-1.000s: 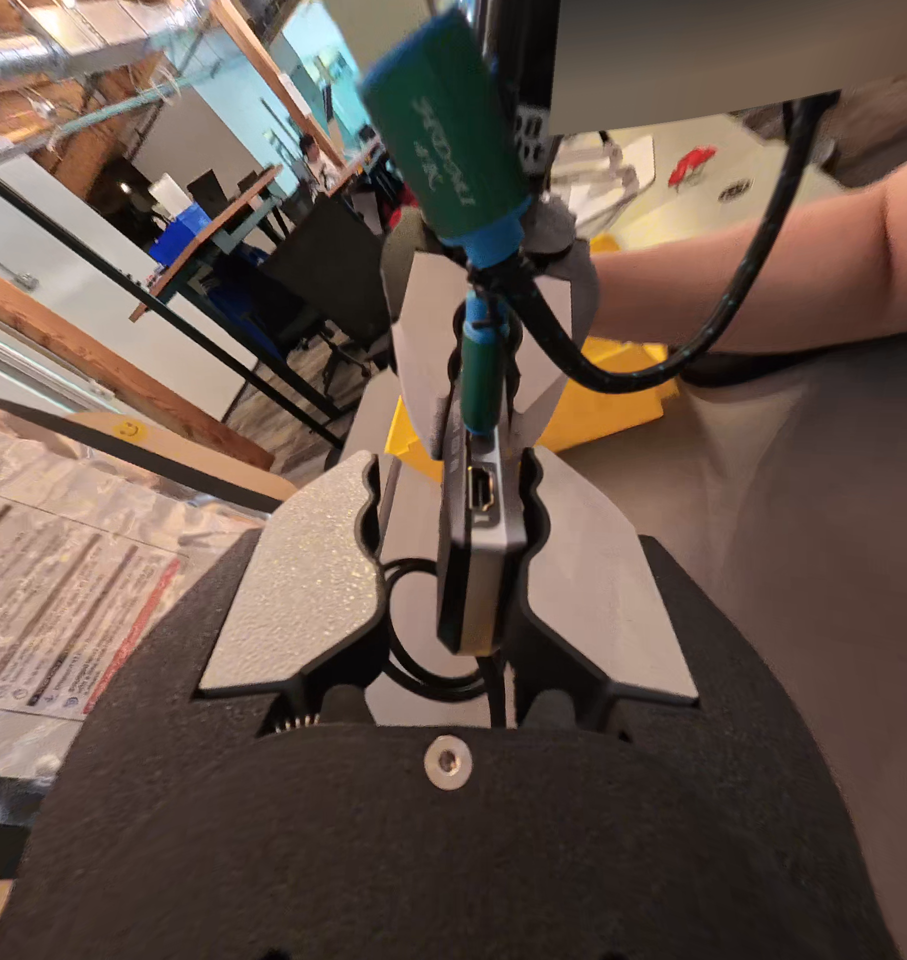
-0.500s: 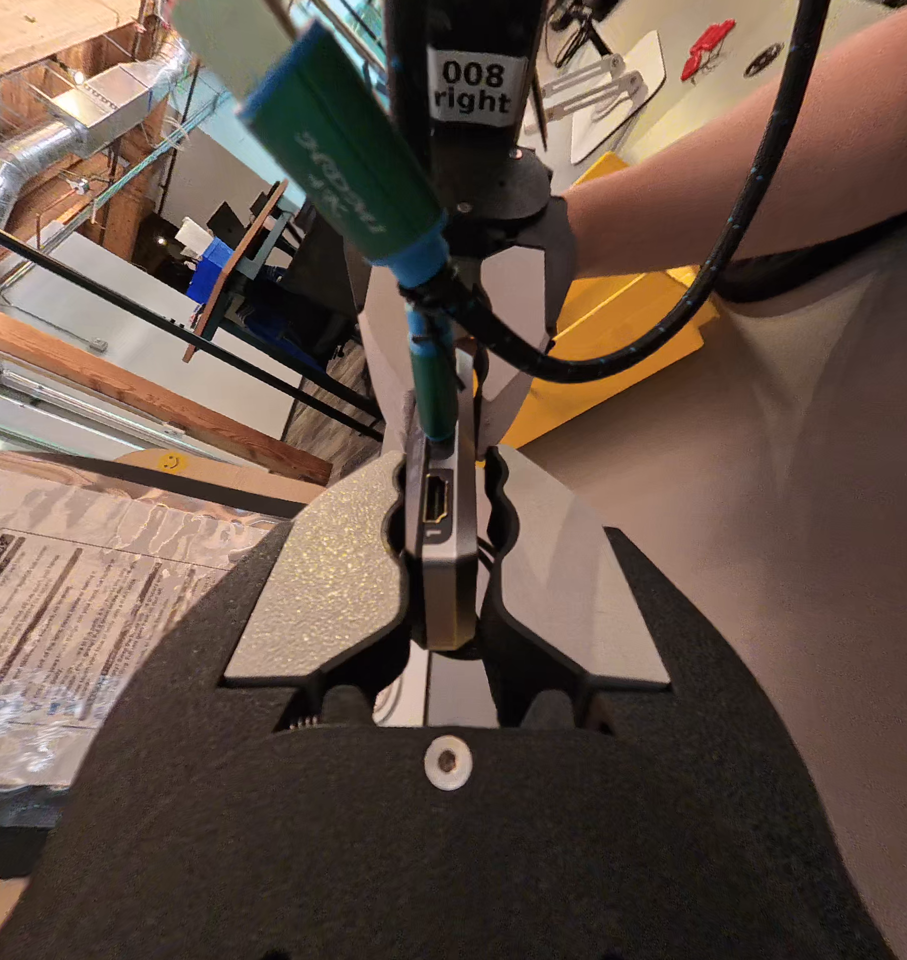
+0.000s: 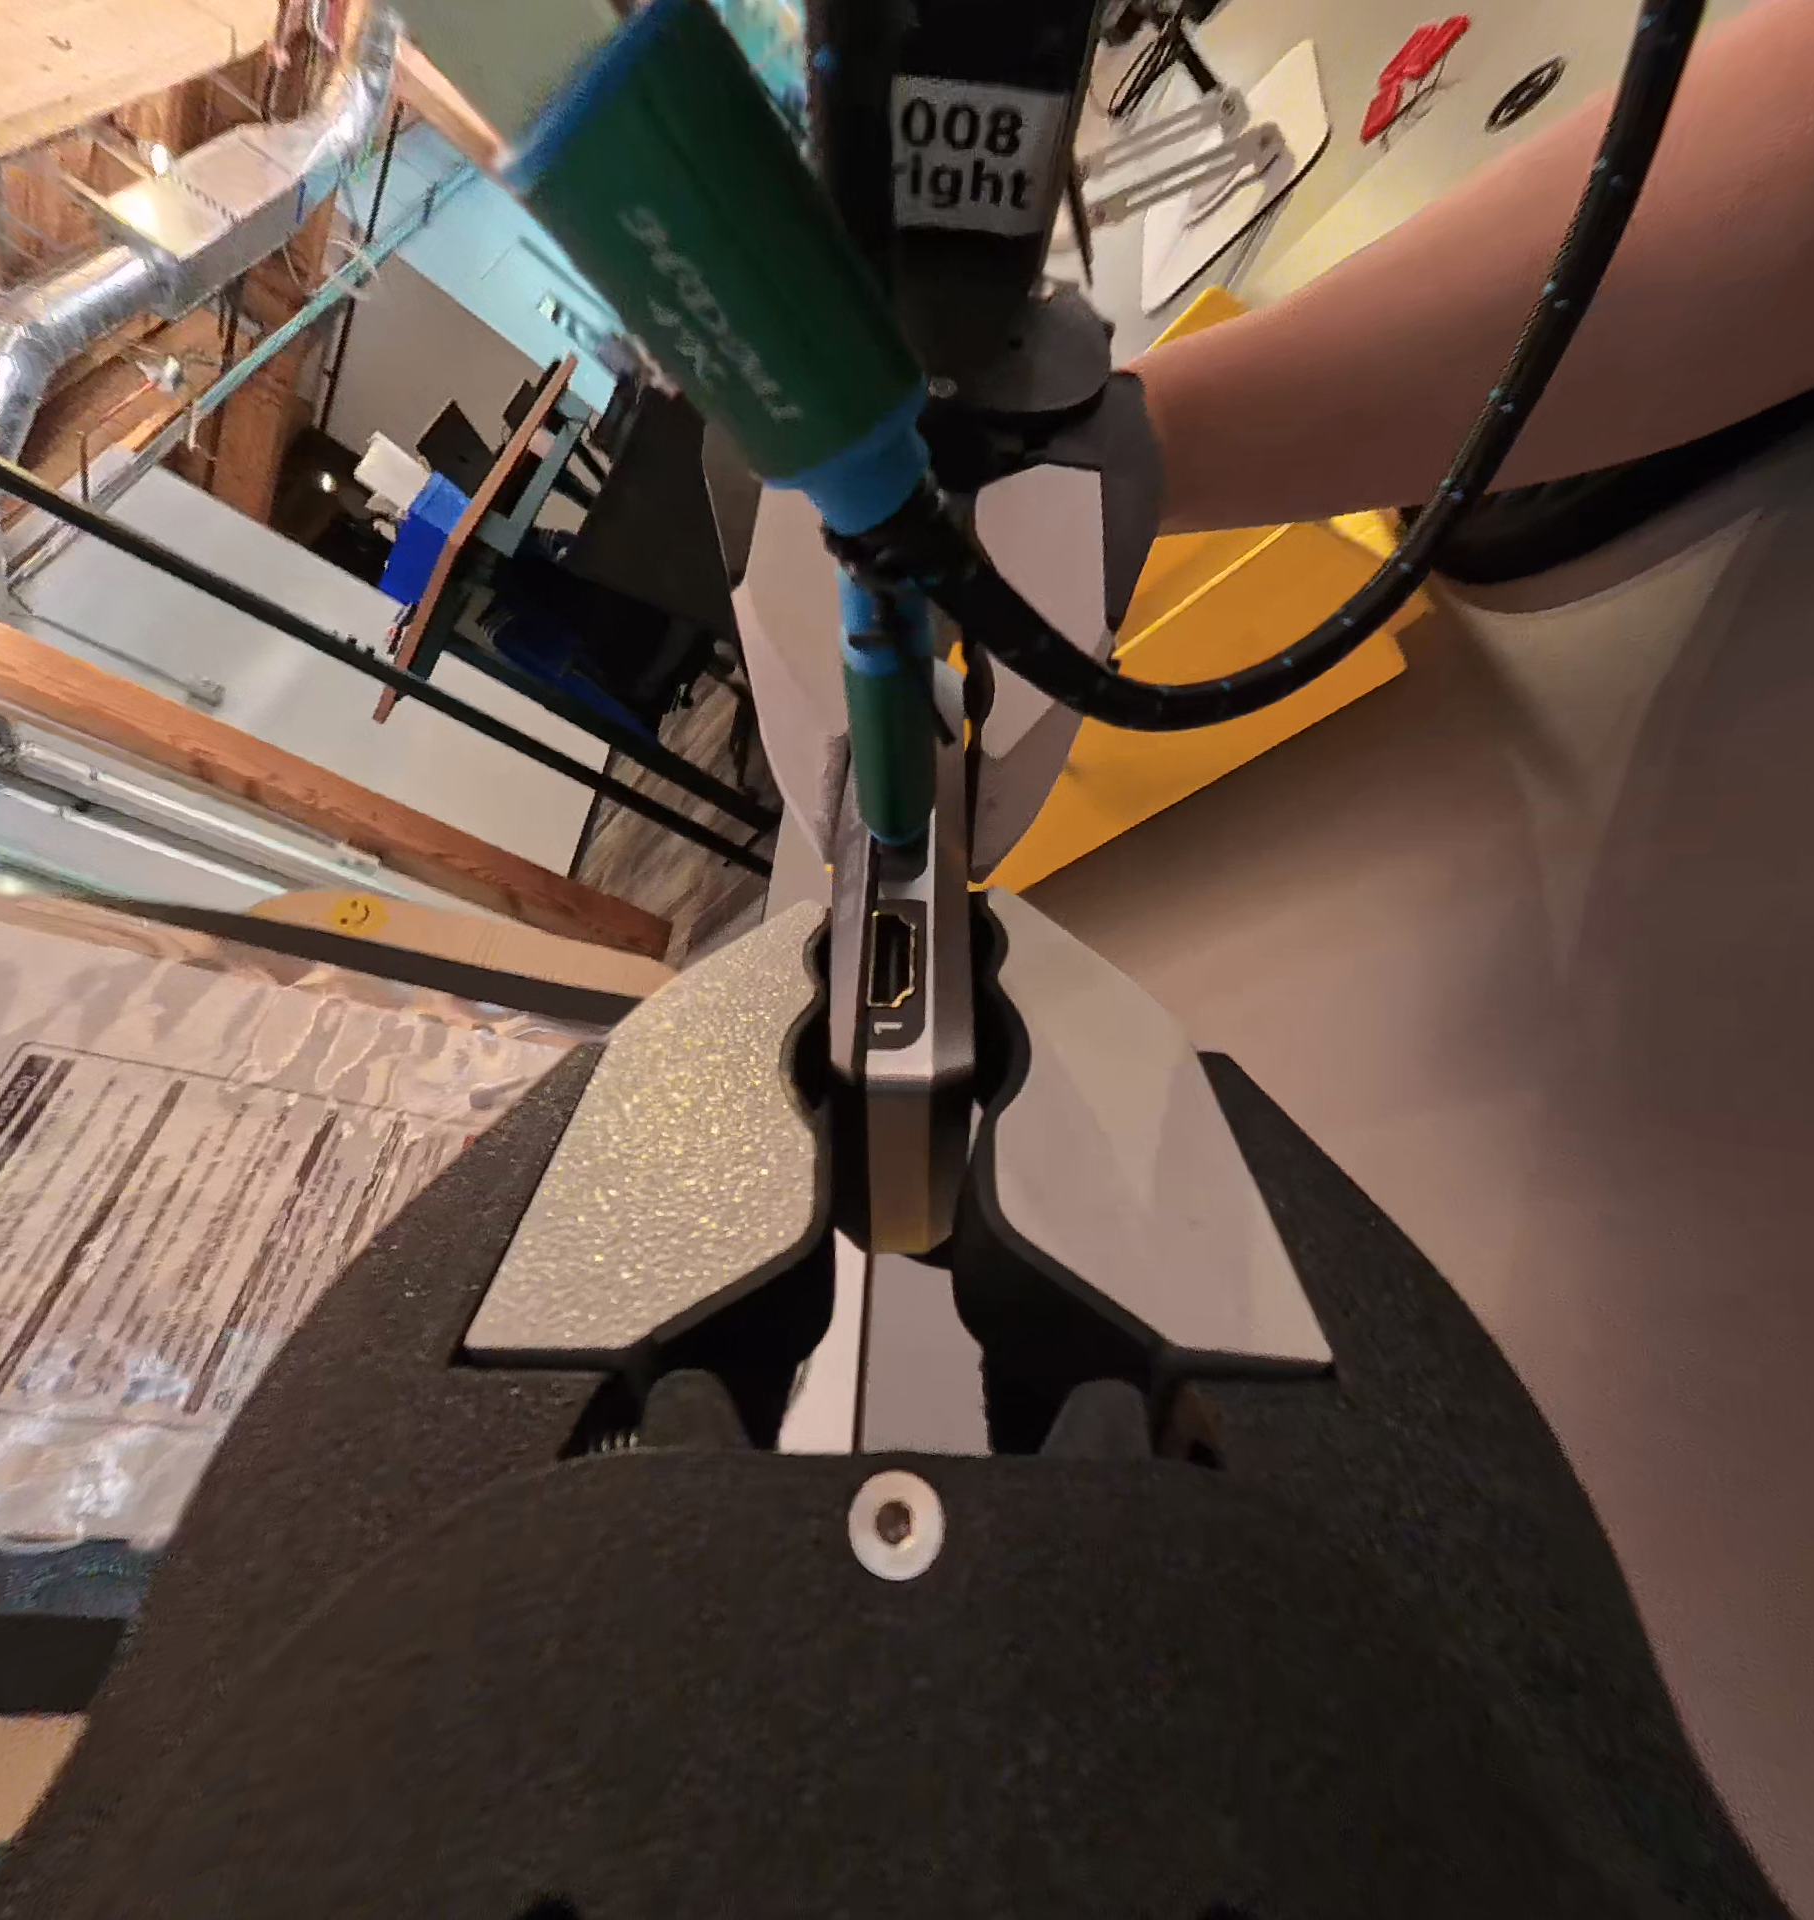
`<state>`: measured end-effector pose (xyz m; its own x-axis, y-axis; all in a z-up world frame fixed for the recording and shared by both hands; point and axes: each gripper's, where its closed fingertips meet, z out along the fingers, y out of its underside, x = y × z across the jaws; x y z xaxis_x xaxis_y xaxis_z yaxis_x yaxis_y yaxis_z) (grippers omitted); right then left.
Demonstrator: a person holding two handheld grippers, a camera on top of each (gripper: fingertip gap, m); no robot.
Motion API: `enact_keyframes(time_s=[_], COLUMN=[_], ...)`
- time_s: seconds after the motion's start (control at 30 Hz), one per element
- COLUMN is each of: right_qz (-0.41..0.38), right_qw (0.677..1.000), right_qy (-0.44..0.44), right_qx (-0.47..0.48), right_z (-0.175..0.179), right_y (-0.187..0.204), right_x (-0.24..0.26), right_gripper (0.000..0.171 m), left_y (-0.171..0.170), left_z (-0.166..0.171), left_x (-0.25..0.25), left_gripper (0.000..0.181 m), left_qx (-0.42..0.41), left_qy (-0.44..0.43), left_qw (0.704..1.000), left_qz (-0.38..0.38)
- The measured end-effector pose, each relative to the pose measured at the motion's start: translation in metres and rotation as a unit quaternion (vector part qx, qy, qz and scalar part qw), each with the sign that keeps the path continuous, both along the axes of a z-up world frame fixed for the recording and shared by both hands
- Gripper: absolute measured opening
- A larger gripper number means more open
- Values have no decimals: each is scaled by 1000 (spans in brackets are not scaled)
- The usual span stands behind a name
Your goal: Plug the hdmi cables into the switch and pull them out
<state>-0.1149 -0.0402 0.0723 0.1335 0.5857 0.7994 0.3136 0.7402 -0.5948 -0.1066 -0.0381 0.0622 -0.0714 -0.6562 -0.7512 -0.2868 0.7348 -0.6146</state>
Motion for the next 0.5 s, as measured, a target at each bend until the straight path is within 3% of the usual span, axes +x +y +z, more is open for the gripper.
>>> enact_keyframes(time_s=[0.37,0.43,0.5], right_qz=[-61,-91,-110], right_qw=[998,995,989], right_qy=[6,-35,-89], right_qx=[4,16,37], right_z=[15,3,-10], right_y=[5,13,17], right_x=[10,7,7], right_gripper=[39,38,22], left_y=[20,18,16], left_z=[-4,-6,-10], left_x=[2,5,6], left_gripper=[22,22,22], left_qx=[17,25,28], left_qy=[29,37,45], left_qw=[996,996,996], left_qz=[78,80,77])
